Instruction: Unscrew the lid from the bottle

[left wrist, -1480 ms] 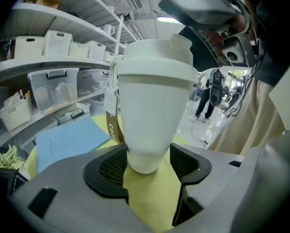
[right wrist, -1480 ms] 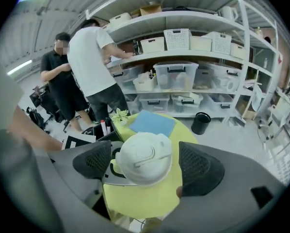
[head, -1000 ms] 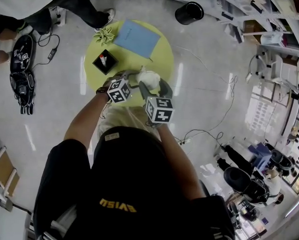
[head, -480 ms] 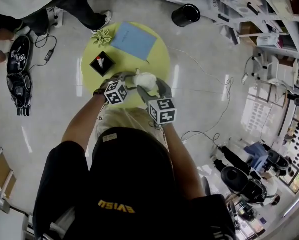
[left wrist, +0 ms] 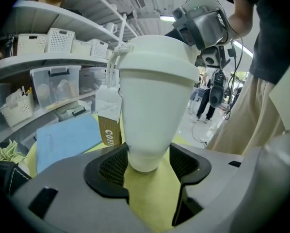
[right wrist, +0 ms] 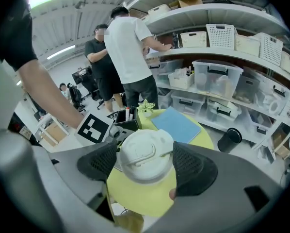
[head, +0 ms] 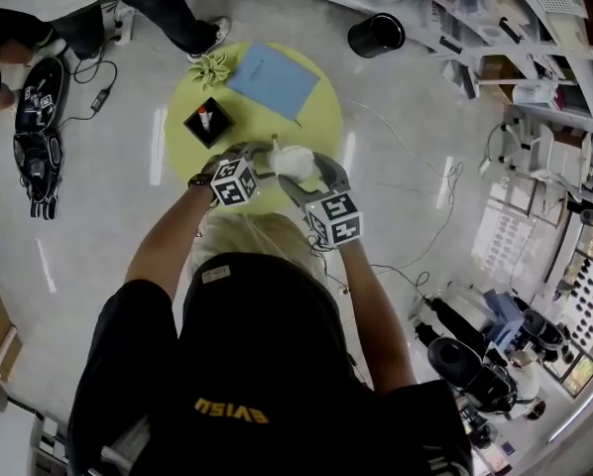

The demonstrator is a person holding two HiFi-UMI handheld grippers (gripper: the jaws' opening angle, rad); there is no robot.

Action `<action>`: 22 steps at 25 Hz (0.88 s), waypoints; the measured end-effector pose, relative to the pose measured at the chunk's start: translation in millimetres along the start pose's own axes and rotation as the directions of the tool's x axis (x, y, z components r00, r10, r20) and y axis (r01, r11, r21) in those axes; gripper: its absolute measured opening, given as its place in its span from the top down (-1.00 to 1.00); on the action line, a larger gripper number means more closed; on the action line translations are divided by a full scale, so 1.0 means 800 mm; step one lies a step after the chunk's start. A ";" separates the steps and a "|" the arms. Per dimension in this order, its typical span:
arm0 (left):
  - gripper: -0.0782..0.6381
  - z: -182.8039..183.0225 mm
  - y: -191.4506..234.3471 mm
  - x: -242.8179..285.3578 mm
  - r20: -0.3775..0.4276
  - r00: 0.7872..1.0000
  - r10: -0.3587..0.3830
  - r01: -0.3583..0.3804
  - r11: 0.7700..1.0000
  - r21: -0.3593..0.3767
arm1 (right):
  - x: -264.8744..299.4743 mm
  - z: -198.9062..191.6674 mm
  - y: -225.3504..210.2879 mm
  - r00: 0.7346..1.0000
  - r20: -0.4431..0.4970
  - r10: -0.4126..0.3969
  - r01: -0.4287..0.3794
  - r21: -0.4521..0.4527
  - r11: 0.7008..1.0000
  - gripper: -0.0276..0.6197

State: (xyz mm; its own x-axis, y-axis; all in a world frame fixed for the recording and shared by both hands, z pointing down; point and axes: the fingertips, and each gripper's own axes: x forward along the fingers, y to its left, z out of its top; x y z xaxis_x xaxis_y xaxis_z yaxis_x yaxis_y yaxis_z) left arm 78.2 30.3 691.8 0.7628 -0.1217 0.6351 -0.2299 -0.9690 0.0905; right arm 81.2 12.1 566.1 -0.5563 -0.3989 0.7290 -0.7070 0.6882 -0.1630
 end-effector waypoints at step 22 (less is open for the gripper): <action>0.01 -0.010 0.002 0.004 -0.031 0.999 0.029 -0.027 0.999 0.038 | 0.006 -0.001 0.013 0.948 -0.113 0.296 -0.317 -0.279 0.907 -0.20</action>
State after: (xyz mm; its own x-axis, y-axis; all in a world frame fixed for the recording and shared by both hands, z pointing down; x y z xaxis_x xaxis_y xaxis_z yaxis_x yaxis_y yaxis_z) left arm 75.4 30.5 700.2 0.7367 -0.1426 0.6610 -0.2279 -0.9727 0.0441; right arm 71.8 17.8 568.2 -0.6880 -0.1059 0.7180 -0.3432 0.9192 -0.1933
